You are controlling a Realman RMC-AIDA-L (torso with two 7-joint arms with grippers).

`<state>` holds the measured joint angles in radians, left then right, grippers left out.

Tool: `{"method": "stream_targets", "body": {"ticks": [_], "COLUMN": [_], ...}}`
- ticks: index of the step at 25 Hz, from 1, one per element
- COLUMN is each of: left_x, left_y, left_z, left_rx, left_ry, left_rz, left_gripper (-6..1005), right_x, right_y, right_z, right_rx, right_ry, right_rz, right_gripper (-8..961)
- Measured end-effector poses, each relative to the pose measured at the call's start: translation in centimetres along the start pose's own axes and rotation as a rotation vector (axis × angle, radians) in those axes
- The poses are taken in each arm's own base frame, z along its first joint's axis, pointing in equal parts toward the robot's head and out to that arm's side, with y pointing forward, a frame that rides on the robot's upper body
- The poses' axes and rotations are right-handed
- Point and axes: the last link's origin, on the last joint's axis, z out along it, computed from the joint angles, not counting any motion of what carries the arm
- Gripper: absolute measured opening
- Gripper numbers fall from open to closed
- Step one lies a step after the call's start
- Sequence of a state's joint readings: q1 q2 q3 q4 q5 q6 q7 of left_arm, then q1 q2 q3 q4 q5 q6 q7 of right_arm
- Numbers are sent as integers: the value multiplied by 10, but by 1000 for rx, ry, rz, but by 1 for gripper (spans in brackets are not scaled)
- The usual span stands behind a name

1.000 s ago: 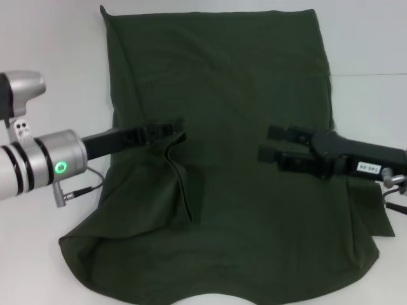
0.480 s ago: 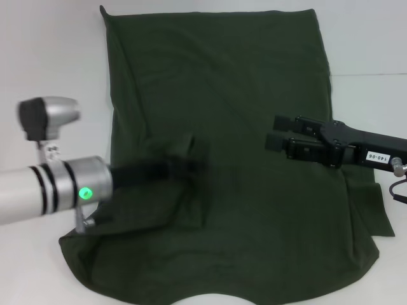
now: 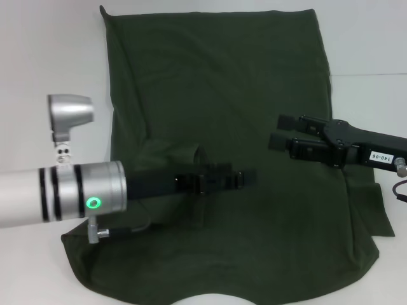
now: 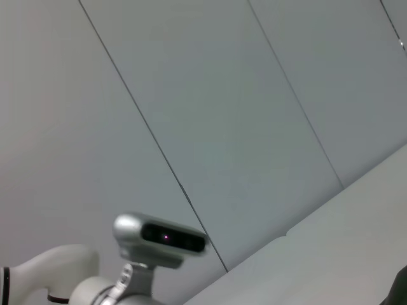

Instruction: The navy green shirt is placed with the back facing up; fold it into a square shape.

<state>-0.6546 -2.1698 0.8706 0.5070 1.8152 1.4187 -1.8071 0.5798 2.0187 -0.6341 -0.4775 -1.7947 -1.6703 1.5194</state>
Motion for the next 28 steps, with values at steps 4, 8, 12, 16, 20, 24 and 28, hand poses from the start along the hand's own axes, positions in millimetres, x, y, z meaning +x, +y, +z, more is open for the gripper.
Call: {"method": "stream_targets", "body": {"ticks": [4,8,12,16,20,24,28], "left_x": [1,-9,-27,-43,-52,-55,-57], "left_y": [4,3,2,4,10,10,8], "left_z": [-14,-27,-35,-39,-41,-42,-42], "left_rx": [-30,-9,-17,-48,-98,-107,-100], "left_ry": [22,-37,-104,-160,-169,-170,-179], "left_rz": [49,184,370,482,547,592,617], "left_gripper": [874,874,874,874,874,873,873], "right_x": [-1,-7,-15,-16,-13,-8,0], "right_y": [-4,-14,-25,-38,-48,-53,-57], "right_z": [-3,-15,-35,-55,-72,-83,-96], "right_rx": [23,92,197,318,431,509,582], "right_ry": [7,33,31,46,95,150,180], "right_rz": [25,129,244,371,476,545,589], "right_gripper": [906,906,906,906,905,905,905]}}
